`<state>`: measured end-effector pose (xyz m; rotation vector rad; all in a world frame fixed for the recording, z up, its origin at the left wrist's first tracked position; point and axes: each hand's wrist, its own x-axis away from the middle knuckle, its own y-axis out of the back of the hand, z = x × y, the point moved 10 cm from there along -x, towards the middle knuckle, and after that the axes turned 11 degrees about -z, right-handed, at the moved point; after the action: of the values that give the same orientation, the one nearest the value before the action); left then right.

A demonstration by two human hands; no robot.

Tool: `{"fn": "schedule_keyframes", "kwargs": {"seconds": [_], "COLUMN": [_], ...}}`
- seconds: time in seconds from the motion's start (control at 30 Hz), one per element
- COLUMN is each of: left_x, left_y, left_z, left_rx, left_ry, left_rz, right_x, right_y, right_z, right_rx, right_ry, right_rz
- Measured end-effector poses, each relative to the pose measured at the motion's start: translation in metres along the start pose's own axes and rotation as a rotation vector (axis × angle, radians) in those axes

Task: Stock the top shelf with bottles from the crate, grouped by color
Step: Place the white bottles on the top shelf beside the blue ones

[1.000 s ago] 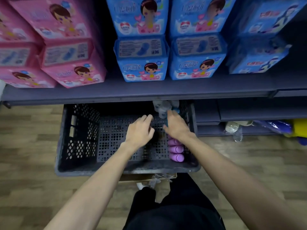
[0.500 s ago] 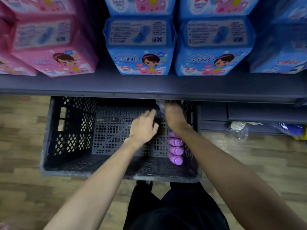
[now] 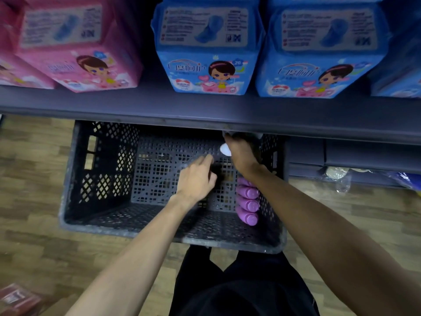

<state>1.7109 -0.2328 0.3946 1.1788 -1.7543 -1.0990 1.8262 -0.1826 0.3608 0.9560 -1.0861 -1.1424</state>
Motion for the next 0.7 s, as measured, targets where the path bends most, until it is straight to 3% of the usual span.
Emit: {"fn": "schedule_keyframes", "kwargs": {"seconds": [0.17,0.47,0.7], "left_x": [0.007,0.02,0.025], "left_y": [0.002,0.025,0.064], "left_z": [0.005,0.01,0.01], "left_rx": [-0.022,-0.003,-0.004], "left_ry": [0.029,0.015,-0.065], "left_rz": [-0.002,-0.034,-0.099], "right_x": [-0.002,0.022,0.049], "right_y": [0.011,0.034,0.077], "right_z": [-0.008,-0.001,0.013], "right_rx": [-0.126,-0.209,-0.234], "right_ry": [-0.049,-0.106,-0.11], "right_rz": [-0.114,-0.01,-0.115]}}
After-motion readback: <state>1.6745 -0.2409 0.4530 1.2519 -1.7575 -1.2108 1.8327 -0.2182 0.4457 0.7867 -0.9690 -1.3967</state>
